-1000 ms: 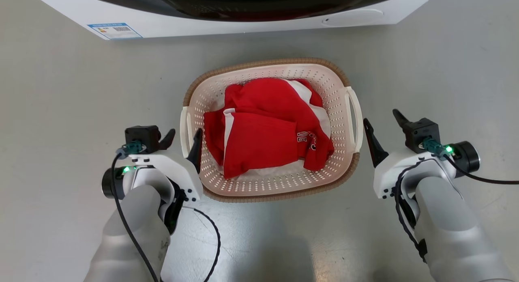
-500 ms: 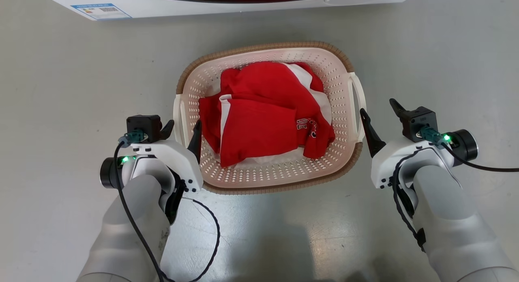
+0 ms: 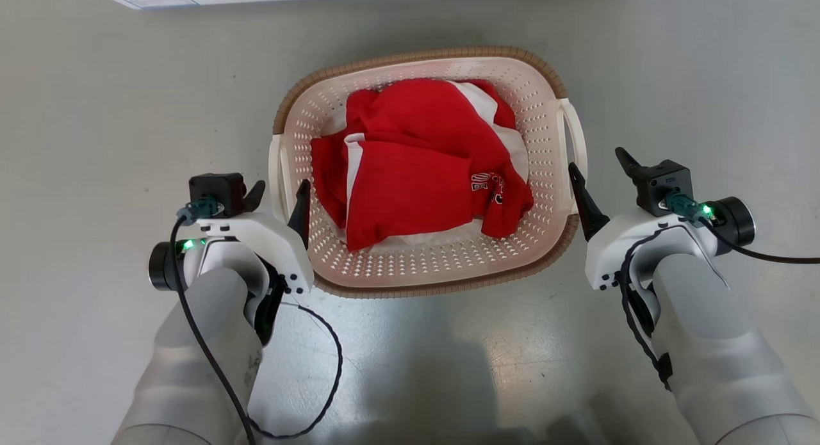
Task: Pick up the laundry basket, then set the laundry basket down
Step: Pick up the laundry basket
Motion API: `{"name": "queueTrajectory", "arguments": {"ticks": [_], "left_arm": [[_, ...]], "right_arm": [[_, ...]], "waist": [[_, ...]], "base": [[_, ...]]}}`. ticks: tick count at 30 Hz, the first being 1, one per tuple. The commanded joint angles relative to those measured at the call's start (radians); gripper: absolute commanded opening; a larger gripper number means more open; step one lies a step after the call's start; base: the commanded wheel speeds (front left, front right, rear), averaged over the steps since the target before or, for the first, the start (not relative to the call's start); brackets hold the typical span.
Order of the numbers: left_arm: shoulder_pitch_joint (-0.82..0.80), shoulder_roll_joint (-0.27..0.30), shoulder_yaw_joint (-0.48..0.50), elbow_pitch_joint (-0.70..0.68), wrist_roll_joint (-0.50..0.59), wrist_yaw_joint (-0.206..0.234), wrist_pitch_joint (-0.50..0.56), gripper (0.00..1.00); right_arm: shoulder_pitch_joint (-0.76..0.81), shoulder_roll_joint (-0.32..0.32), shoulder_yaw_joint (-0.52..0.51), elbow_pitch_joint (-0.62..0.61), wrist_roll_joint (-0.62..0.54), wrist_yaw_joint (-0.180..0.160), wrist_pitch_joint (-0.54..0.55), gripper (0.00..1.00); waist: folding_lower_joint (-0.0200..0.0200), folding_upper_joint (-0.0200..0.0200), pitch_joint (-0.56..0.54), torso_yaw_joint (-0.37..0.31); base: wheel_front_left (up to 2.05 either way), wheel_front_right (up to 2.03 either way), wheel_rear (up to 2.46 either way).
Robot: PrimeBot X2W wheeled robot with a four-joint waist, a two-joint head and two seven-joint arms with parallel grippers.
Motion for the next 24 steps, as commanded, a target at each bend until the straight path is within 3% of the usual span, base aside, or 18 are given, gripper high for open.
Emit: {"name": "queueTrajectory", "arguments": {"ticks": [1, 24], "left_arm": [[-0.001, 0.029, 0.022, -0.011, 0.011, 0.007, -0.009, 1.0], [-0.052, 0.027, 0.009, 0.038, 0.036, 0.0, -0.009, 1.0]], "right_arm": [[0.01, 0.012, 0.022, -0.007, 0.008, 0.006, -0.014, 1.0], [-0.081, 0.012, 0.048, 0.131, 0.08, 0.006, -0.014, 1.0]], "waist": [[0.0, 0.0, 0.006, 0.0], [0.0, 0.0, 0.032, 0.015]], "base": [[0.0, 0.0, 0.0], [0.0, 0.0, 0.0]]}}
